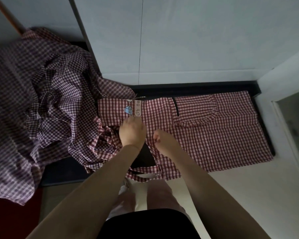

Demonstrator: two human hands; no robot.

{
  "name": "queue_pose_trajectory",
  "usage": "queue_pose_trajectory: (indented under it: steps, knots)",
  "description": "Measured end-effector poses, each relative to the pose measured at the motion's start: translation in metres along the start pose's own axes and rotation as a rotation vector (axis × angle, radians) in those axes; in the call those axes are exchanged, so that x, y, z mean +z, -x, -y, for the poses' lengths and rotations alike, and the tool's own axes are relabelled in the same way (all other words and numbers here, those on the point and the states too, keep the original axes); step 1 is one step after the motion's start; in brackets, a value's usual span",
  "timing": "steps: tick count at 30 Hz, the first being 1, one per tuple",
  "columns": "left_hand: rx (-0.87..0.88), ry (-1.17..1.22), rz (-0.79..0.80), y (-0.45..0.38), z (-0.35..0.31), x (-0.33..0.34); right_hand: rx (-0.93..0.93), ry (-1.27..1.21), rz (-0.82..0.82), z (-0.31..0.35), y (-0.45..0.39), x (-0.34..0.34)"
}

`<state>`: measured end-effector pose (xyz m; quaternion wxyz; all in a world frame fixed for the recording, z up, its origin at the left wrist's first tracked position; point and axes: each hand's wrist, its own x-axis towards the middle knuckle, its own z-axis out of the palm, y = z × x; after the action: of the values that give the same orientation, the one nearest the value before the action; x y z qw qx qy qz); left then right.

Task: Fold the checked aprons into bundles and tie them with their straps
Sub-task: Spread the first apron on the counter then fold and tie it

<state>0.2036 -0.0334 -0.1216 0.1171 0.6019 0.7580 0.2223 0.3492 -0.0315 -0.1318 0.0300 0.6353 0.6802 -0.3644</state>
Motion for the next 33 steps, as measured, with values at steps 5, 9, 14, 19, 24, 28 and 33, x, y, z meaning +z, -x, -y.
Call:
queue_pose_trajectory:
  steps: [5,9,14,19,24,28,33]
  knots:
    - [0.158,-0.342,0.661,-0.006,0.003,0.019,-0.118,0.414,-0.123,-0.023,-0.002,-0.007]
    - [0.091,-0.400,0.849,-0.017,0.014,0.022,0.017,0.364,-0.010,-0.039,-0.006,-0.012]
    - [0.076,-0.444,0.887,-0.047,0.012,0.015,-0.039,0.225,-0.306,-0.060,0.004,-0.020]
    - [0.134,-0.440,0.698,-0.035,-0.038,0.019,0.212,0.252,-0.117,-0.109,0.023,-0.032]
    - [0.366,-0.358,0.758,0.011,-0.099,0.050,0.128,0.204,-0.201,-0.133,0.032,-0.058]
    - [0.318,-0.476,0.834,0.026,-0.129,0.080,0.102,0.277,-0.049,-0.185,0.036,-0.083]
    - [0.078,-0.577,0.792,0.052,-0.172,0.098,0.073,0.320,-0.027,-0.255,0.064,-0.111]
